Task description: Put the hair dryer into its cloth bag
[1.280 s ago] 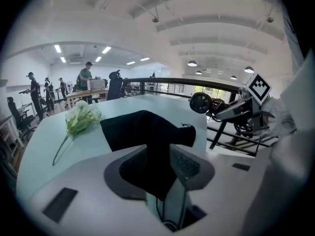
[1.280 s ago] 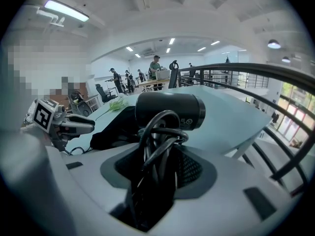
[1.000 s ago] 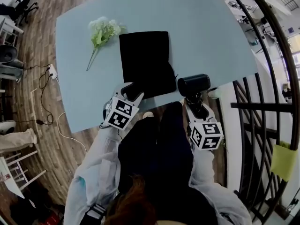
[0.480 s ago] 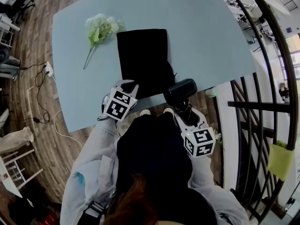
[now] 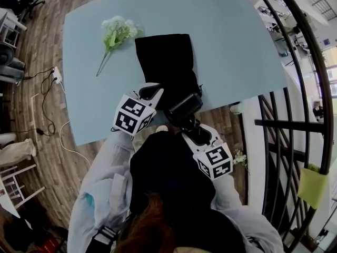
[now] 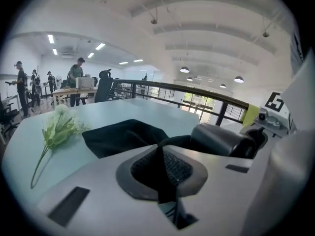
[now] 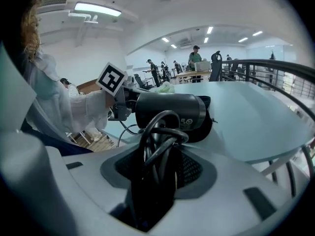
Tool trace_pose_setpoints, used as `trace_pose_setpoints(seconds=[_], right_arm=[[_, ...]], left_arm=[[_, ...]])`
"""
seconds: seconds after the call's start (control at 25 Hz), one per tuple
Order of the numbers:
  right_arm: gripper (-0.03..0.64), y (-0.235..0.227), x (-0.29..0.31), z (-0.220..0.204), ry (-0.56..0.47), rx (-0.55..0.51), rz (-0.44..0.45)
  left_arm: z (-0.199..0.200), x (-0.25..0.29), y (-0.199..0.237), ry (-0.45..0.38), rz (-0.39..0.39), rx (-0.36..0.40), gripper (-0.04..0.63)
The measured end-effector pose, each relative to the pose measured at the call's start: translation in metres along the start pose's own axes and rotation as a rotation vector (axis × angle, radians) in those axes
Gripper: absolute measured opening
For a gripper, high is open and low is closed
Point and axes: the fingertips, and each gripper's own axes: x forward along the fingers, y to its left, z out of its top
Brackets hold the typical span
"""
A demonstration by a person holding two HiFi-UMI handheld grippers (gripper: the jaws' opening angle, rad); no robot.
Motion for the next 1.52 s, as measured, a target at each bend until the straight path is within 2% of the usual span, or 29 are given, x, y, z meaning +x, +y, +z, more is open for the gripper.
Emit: trace_pose_setpoints(seconds=[0.12, 0.2, 0.4, 0.6, 0.76, 0.96, 1.12, 1.32, 1.52], right_arm=[[0.196, 0.007, 0.002, -0.002, 0.009, -0.013, 0.034], [0.197, 0.008, 0.006, -0.001, 0.009, -0.013, 0.047], [0.196, 0.006, 0.015, -0.006, 0.015, 0.071, 0.090], [0.197, -0.007, 0.023, -0.011, 0.026, 0.143, 0.072], [0.198, -0.011, 0.028, -0.011, 0.028, 0.212, 0.065], [0.198, -0.013, 0.034, -0.007, 0.016, 0.245, 0.066], [0.198, -0.012, 0.040, 0.006, -0.008, 0.289, 0.072], [0.197, -0.012, 0.045, 0.021, -0.046, 0.370, 0.091], [0.198, -0.015, 0.047, 0.034, -0.083, 0.447, 0.103]], left_arm=[[0.028, -0.005, -0.014, -0.092, -0.029, 0.008, 0.031], [0.039, -0.009, -0.024, -0.128, -0.053, 0.051, 0.031], [0.044, -0.021, -0.048, -0.149, -0.102, 0.158, 0.031], [0.037, -0.029, -0.071, -0.151, -0.139, 0.225, 0.031], [0.032, -0.035, -0.086, -0.159, -0.169, 0.220, 0.031], [0.030, -0.040, -0.101, -0.170, -0.191, 0.206, 0.031], [0.021, -0.046, -0.108, -0.151, -0.211, 0.215, 0.031], [0.010, -0.052, -0.111, -0.138, -0.234, 0.187, 0.031], [0.000, -0.058, -0.127, -0.118, -0.297, 0.196, 0.029]])
